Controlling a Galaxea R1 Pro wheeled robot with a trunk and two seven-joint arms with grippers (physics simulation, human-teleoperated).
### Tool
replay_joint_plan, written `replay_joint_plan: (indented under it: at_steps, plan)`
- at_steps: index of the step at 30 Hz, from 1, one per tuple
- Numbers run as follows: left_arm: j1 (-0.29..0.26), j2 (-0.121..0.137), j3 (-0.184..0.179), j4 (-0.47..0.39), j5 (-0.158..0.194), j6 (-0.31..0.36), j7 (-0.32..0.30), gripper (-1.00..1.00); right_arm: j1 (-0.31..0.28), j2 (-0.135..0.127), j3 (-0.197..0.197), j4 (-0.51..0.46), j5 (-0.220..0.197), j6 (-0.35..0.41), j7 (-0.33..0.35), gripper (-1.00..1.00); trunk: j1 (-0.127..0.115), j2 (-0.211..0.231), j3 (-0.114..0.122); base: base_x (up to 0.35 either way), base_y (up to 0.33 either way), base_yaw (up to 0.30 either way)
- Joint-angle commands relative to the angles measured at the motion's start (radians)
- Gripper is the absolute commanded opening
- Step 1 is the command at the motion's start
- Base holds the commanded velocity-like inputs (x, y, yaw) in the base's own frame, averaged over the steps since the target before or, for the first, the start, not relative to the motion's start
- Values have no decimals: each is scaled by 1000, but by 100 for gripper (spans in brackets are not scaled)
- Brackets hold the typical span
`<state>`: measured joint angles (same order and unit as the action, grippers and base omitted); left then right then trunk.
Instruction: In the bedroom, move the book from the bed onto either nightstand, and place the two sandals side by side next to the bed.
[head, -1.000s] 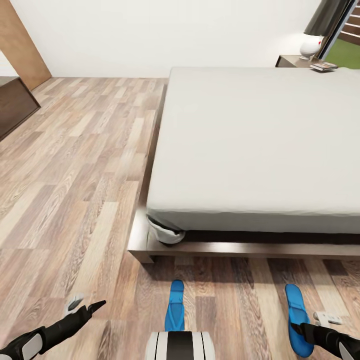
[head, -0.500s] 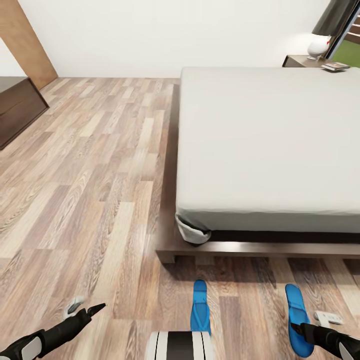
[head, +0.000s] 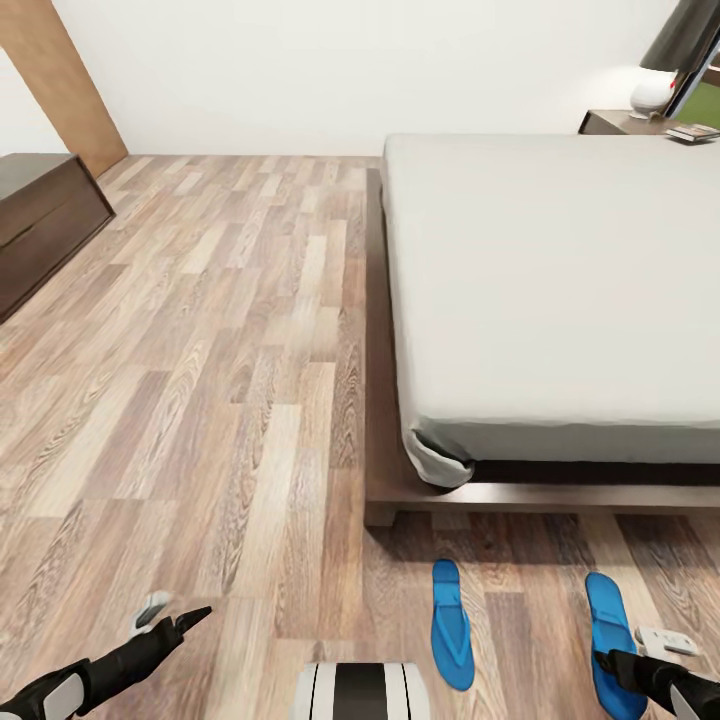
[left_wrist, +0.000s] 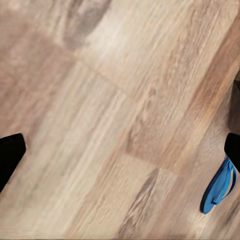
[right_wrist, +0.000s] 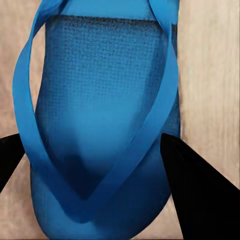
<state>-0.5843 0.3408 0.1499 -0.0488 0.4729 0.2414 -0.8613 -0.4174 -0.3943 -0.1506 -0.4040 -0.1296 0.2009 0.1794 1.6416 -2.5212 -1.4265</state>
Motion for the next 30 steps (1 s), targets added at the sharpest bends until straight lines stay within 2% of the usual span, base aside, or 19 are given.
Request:
replay_joint_plan:
  at_steps: [1,8,13,16,20,30]
  plan:
    - [0,0,8,0,-2,10,-2,100,0,6,-6,-3,-8,9,-12,-100,0,0,-1,0,320,0]
    - [0,-2,7,0,-3,10,-2,100,0,13,-5,-7,-5,9,-28,-100,0,0,-1,0,320,0]
    - [0,-18,8,0,-3,10,-3,100,-1,14,-6,-20,-4,8,-37,-100,0,0,-1,0,320,0]
    - [0,-20,8,0,-4,10,-4,100,-2,14,-6,-40,-5,8,-115,-100,0,0,-1,0,277,0]
    - [0,-20,8,0,-4,10,-4,100,-1,13,-6,-47,-6,9,-146,-100,0,0,-1,0,88,0]
    - [0,-34,8,0,-4,6,-2,100,-1,12,-5,-49,-5,9,-141,-100,0,0,-1,45,14,0]
